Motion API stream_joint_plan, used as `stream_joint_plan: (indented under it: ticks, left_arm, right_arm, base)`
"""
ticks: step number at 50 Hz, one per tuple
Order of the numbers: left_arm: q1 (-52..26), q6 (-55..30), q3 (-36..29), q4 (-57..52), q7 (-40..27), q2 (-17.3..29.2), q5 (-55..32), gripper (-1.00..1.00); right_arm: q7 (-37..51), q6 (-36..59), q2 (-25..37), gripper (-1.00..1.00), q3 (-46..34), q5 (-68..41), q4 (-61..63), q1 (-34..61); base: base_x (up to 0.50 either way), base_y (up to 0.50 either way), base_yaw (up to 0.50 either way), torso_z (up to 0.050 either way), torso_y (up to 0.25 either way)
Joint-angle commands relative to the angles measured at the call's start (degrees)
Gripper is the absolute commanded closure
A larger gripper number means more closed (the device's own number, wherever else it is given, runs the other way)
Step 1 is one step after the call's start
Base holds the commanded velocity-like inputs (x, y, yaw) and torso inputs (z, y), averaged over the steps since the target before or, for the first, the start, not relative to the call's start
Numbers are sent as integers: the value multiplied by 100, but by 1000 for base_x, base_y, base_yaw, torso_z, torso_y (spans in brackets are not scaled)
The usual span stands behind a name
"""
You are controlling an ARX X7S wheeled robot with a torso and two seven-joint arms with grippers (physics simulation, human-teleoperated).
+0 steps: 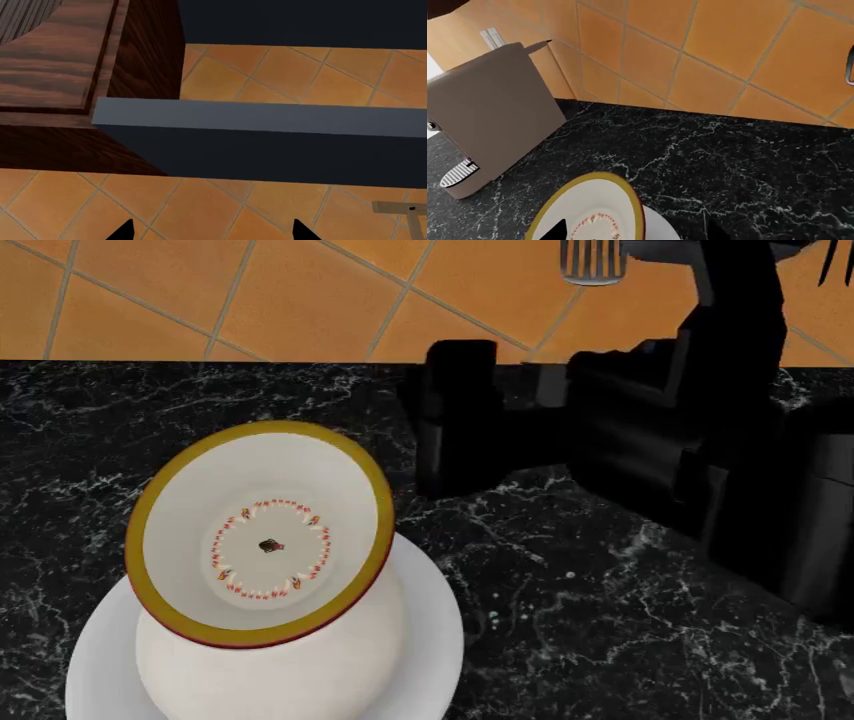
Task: Stack the bowls from largest to smallest.
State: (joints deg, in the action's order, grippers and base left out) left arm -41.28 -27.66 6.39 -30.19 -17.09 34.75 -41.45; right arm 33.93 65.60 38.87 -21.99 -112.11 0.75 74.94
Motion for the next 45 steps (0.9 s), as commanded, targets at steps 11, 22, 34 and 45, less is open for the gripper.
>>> stream_joint_plan:
  ticks: [11, 22, 34, 45]
  left_arm:
    - [-74, -354, 390, -368, -63, 250, -780, -100]
    - [44, -395, 862, -552, -125, 520, -1044, -100]
    - [258, -536, 1716, -942, -283, 947, -1729, -100]
    - [363, -783, 2355, -1438, -653, 1314, -2548, -100]
  right_arm:
    - [1100, -461, 1395, -100, 837, -880, 1268, -350]
    - [1344, -682, 2099, -100, 1353, -1095, 1697, -623]
    - [1351, -867, 2748, -100, 2058, -1196, 2001, -1008]
    - [1388, -943, 3155, -100, 3541, -1367, 2477, -2168]
  base:
    - [0, 0, 0, 0, 0]
    - [0, 0, 0, 0, 0]
    - [0, 0, 0, 0, 0]
    - [0, 0, 0, 0, 0]
